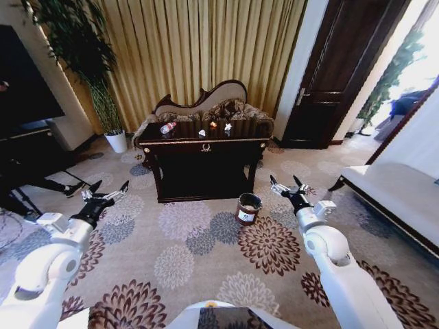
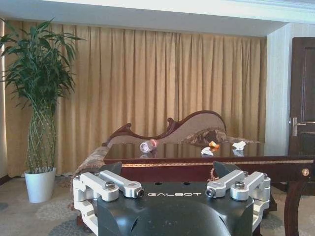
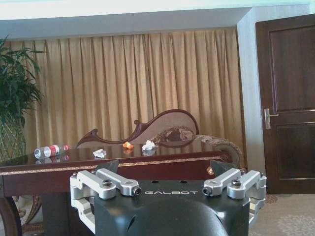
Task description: Move to the front of the table and place the trash on the table into the trash bin.
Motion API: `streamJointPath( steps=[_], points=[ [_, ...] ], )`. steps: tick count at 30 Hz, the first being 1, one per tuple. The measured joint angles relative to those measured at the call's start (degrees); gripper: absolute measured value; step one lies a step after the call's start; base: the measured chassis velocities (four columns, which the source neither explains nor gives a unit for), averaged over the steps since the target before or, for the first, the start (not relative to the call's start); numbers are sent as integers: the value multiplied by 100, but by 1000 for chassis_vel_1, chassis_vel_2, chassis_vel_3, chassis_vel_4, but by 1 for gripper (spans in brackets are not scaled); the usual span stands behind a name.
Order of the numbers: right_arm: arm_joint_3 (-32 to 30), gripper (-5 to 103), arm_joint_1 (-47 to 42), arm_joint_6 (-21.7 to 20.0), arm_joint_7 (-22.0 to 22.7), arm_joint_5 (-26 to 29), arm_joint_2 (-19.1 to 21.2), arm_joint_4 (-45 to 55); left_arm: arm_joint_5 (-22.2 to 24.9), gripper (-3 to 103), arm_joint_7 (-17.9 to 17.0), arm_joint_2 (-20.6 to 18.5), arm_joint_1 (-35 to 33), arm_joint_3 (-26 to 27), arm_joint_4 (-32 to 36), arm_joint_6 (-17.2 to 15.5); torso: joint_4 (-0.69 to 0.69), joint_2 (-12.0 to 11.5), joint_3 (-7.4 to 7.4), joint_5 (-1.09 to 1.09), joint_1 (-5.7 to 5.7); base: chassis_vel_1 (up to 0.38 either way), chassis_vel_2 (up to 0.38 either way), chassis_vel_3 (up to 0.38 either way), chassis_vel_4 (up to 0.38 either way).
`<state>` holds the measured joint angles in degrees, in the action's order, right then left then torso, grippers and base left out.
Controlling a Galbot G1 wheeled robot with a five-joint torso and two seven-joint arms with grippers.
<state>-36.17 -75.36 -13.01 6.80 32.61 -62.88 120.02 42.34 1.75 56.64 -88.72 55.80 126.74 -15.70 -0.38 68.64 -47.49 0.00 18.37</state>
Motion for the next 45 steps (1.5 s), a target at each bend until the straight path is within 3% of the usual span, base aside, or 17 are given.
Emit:
streamJointPath(
  steps=[45],
  points=[
    [26,100,-14,-13,0,-34,-10,-40,-10,100,26,-11,4,-39,-96,27,0,0,0,0,0,0,0,0,0]
  ],
)
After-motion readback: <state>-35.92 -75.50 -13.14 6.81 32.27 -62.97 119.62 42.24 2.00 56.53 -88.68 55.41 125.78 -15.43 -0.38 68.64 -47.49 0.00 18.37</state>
